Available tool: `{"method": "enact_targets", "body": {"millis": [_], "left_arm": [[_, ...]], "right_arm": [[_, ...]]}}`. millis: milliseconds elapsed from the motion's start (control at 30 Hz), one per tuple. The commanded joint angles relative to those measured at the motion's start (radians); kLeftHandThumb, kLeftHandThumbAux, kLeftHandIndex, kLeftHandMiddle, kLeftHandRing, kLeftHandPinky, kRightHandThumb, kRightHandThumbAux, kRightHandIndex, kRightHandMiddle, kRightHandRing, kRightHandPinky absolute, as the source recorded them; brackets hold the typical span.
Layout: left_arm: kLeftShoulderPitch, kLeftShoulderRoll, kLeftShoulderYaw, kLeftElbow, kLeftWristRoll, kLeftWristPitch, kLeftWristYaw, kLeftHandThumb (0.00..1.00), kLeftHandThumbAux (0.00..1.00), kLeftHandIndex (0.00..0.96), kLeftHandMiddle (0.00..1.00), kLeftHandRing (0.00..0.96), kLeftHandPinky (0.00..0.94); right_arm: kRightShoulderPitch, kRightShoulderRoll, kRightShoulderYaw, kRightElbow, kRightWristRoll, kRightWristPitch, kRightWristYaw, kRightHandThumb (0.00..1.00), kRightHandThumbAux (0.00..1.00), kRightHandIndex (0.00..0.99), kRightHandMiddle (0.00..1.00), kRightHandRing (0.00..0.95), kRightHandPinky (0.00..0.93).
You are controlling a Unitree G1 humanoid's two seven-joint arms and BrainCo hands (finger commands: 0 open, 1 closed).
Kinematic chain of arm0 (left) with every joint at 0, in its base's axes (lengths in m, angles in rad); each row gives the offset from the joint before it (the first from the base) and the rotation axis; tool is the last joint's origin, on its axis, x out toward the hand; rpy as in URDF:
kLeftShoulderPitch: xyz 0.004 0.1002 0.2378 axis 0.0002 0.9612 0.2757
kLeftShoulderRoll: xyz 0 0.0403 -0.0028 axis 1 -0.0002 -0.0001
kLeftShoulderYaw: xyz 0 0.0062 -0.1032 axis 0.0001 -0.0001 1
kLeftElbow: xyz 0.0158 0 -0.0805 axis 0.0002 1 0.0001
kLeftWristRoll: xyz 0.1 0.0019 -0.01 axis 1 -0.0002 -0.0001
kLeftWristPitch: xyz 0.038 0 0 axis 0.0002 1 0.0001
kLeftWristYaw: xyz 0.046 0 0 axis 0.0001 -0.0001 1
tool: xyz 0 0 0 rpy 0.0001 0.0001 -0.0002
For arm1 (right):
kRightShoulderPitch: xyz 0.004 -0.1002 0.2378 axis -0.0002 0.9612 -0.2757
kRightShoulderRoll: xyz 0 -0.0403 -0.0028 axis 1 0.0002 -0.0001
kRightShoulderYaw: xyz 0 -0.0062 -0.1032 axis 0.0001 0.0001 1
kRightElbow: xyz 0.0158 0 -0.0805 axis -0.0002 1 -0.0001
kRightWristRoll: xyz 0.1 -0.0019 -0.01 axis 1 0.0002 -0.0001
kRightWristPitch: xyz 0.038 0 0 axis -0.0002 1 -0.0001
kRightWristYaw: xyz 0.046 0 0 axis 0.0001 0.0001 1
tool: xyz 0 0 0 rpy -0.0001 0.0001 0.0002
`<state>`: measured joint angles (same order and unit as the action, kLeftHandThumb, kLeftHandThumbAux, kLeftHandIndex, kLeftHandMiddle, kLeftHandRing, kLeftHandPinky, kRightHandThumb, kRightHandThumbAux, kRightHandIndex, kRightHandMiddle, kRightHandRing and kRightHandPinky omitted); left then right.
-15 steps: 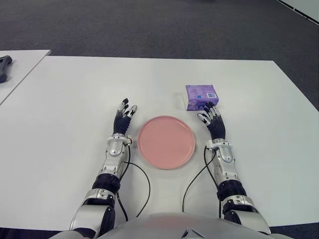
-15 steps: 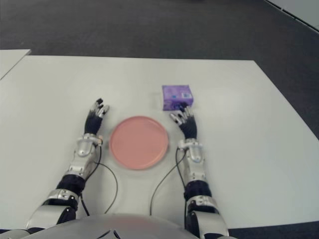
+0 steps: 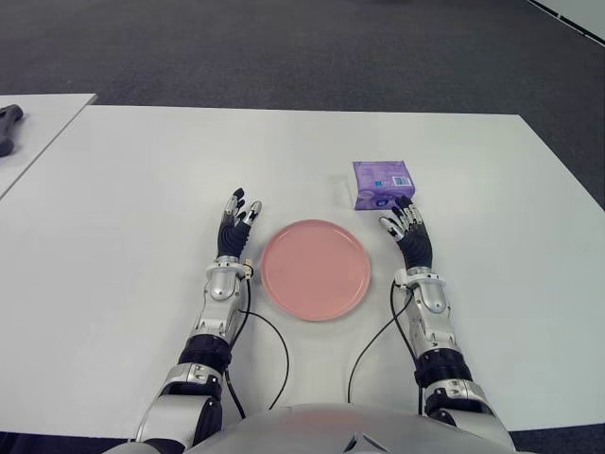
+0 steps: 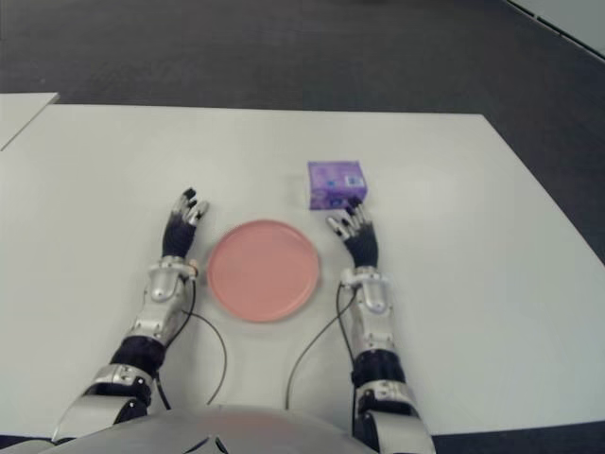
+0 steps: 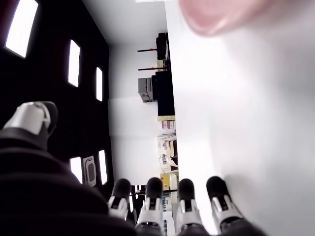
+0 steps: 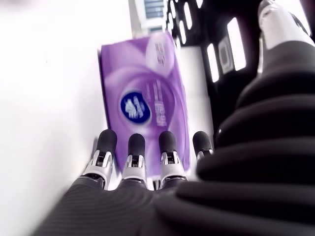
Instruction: Put the tissue paper into the plate.
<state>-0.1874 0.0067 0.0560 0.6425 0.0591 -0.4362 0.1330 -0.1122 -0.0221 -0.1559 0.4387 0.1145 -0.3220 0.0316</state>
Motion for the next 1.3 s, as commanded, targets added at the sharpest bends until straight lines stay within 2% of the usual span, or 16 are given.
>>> {"method": "enact_targets", "body": {"millis": [33, 167, 367, 433, 500, 600, 700, 733, 767, 833, 867, 967, 1033, 1133, 1233, 1300], "left_arm": [[0.017, -0.005, -0.009, 0.019, 0.009, 0.007, 0.003, 0.000, 0.430, 0.000, 0.000, 0.000, 0.000], [0.009, -0.005, -0.007, 0.030, 0.009, 0.007, 0.004, 0.000, 0.431, 0.000, 0.000, 0.000, 0.000], [-0.002, -0.008, -0.006, 0.046, 0.009, 0.005, 0.010, 0.000, 0.427, 0.000, 0.000, 0.000, 0.000], [-0.004, -0.009, -0.006, 0.052, 0.010, -0.001, 0.012, 0.000, 0.425, 0.000, 0.000, 0.000, 0.000], [-0.006, -0.012, -0.006, 0.057, 0.011, -0.006, 0.015, 0.000, 0.423, 0.000, 0.000, 0.000, 0.000], [-0.013, -0.010, -0.002, 0.079, 0.007, -0.027, 0.011, 0.000, 0.424, 0.000, 0.000, 0.000, 0.000], [-0.021, -0.008, 0.000, 0.096, 0.007, -0.037, 0.010, 0.000, 0.424, 0.000, 0.000, 0.000, 0.000], [-0.025, -0.007, 0.000, 0.103, 0.008, -0.039, 0.013, 0.000, 0.424, 0.000, 0.000, 0.000, 0.000], [-0.027, -0.007, 0.000, 0.108, 0.009, -0.041, 0.015, 0.000, 0.422, 0.000, 0.000, 0.000, 0.000], [-0.034, -0.005, 0.002, 0.121, 0.010, -0.047, 0.018, 0.000, 0.418, 0.000, 0.000, 0.000, 0.000], [-0.035, -0.004, 0.003, 0.126, 0.010, -0.050, 0.018, 0.000, 0.416, 0.000, 0.000, 0.000, 0.000], [-0.026, -0.008, -0.003, 0.107, 0.013, -0.049, 0.021, 0.000, 0.410, 0.000, 0.000, 0.000, 0.000], [-0.019, -0.011, -0.008, 0.095, 0.017, -0.045, 0.023, 0.000, 0.407, 0.000, 0.000, 0.000, 0.000], [-0.013, -0.014, -0.012, 0.082, 0.022, -0.037, 0.028, 0.000, 0.405, 0.000, 0.000, 0.000, 0.000], [-0.021, -0.015, -0.008, 0.084, 0.018, -0.028, 0.028, 0.000, 0.404, 0.000, 0.000, 0.000, 0.000], [-0.023, -0.017, -0.005, 0.085, 0.017, -0.023, 0.030, 0.000, 0.405, 0.000, 0.000, 0.000, 0.000]], "right_arm": [[0.043, -0.001, -0.009, -0.117, -0.020, 0.040, -0.050, 0.315, 0.638, 0.000, 0.011, 0.011, 0.046], [0.047, -0.008, -0.035, -0.203, -0.019, -0.002, -0.080, 0.362, 0.612, 0.000, 0.013, 0.019, 0.064], [0.048, -0.013, -0.042, -0.221, -0.012, 0.001, -0.081, 0.381, 0.603, 0.002, 0.014, 0.023, 0.066], [0.014, 0.006, -0.042, -0.396, -0.077, 0.028, -0.166, 0.381, 0.608, 0.014, 0.017, 0.020, 0.045], [-0.014, 0.023, -0.037, -0.504, -0.156, 0.047, -0.243, 0.380, 0.613, 0.025, 0.019, 0.018, 0.026], [-0.026, 0.037, -0.035, -0.632, -0.271, 0.105, -0.321, 0.383, 0.630, 0.054, 0.033, 0.015, 0.008], [-0.045, 0.054, -0.032, -0.701, -0.299, 0.165, -0.350, 0.425, 0.658, 0.111, 0.069, 0.029, 0.002], [-0.082, 0.062, -0.025, -0.723, -0.329, 0.198, -0.370, 0.443, 0.665, 0.140, 0.082, 0.036, 0.001], [-0.108, 0.069, -0.019, -0.740, -0.352, 0.225, -0.385, 0.534, 0.684, 0.238, 0.102, 0.045, 0.001], [-0.237, 0.081, 0.033, -0.789, -0.438, 0.324, -0.395, 0.612, 0.701, 0.319, 0.099, 0.041, 0.000], [-0.262, 0.057, 0.027, -0.756, -0.425, 0.306, -0.385, 0.642, 0.707, 0.349, 0.093, 0.036, 0.000], [-0.302, 0.005, -0.003, -0.639, -0.364, 0.212, -0.362, 0.616, 0.611, 0.182, 0.050, 0.014, 0.000], [-0.351, -0.018, -0.014, -0.617, -0.351, 0.204, -0.354, 0.615, 0.576, 0.123, 0.027, 0.007, 0.000], [-0.461, -0.076, -0.009, -0.451, -0.407, 0.137, -0.397, 0.604, 0.546, 0.062, 0.008, 0.002, 0.006], [-0.560, -0.158, 0.024, -0.313, -0.481, 0.148, -0.387, 0.557, 0.540, 0.030, 0.002, 0.000, 0.016], [-0.638, -0.189, 0.052, -0.236, -0.499, 0.160, -0.362, 0.526, 0.542, 0.019, 0.001, 0.000, 0.018]]}}
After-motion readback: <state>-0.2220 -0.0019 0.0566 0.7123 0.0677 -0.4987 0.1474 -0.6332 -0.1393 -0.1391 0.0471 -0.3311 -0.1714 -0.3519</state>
